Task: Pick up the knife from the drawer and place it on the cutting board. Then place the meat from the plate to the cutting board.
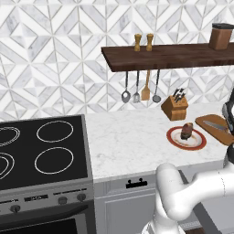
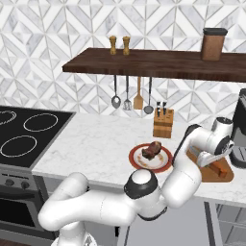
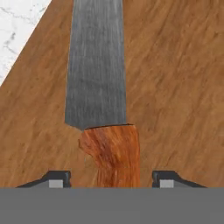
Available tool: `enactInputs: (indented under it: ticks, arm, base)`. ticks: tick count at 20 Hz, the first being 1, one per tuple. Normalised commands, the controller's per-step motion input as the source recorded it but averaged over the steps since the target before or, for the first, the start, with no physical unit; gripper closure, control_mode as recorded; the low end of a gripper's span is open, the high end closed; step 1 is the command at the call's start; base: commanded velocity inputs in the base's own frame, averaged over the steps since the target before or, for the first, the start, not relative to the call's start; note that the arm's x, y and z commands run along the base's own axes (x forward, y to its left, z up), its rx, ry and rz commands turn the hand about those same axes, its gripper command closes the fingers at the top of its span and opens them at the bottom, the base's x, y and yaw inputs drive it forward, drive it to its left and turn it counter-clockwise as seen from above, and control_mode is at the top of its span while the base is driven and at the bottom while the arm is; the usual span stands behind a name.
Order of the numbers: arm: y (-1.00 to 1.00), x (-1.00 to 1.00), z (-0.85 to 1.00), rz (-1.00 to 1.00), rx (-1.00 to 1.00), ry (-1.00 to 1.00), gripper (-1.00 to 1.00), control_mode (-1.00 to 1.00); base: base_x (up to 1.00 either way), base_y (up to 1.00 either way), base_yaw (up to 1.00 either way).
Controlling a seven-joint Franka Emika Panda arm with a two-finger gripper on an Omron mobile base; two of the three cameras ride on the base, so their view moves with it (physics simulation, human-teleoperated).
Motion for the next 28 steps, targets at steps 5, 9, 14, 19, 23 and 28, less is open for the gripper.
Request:
enactInputs:
  ticks: [5, 9, 14, 19, 23, 28]
  arm:
    - [0.56, -0.44, 0.7, -0.05, 0.0, -0.11, -1.0, -1.0]
    - [0.96, -0.22, 0.65, -0.12, -0.02, -0.06, -1.0, -1.0]
    - [1.0, -0.47, 0.17, -0.33, -0.01, -0.09, -1.0, -1.0]
    - [1.0, -0.6, 0.04, -0.39, 0.07, -0.15, -1.0, -1.0]
    - [1.0, -0.45, 0.01, -0.44, 0.08, -0.1, -1.0, -1.0]
    - [0.87, 0.01, 0.21, -0.48, 0.05, -0.1, -1.0, -1.0]
  base:
    - [0.0, 0.0, 0.0]
    - [0.0, 0.0, 0.0]
    - [0.0, 0.0, 0.0]
    - [0.0, 0.0, 0.0]
    - [0.0, 0.0, 0.0]
    - [0.0, 0.0, 0.0]
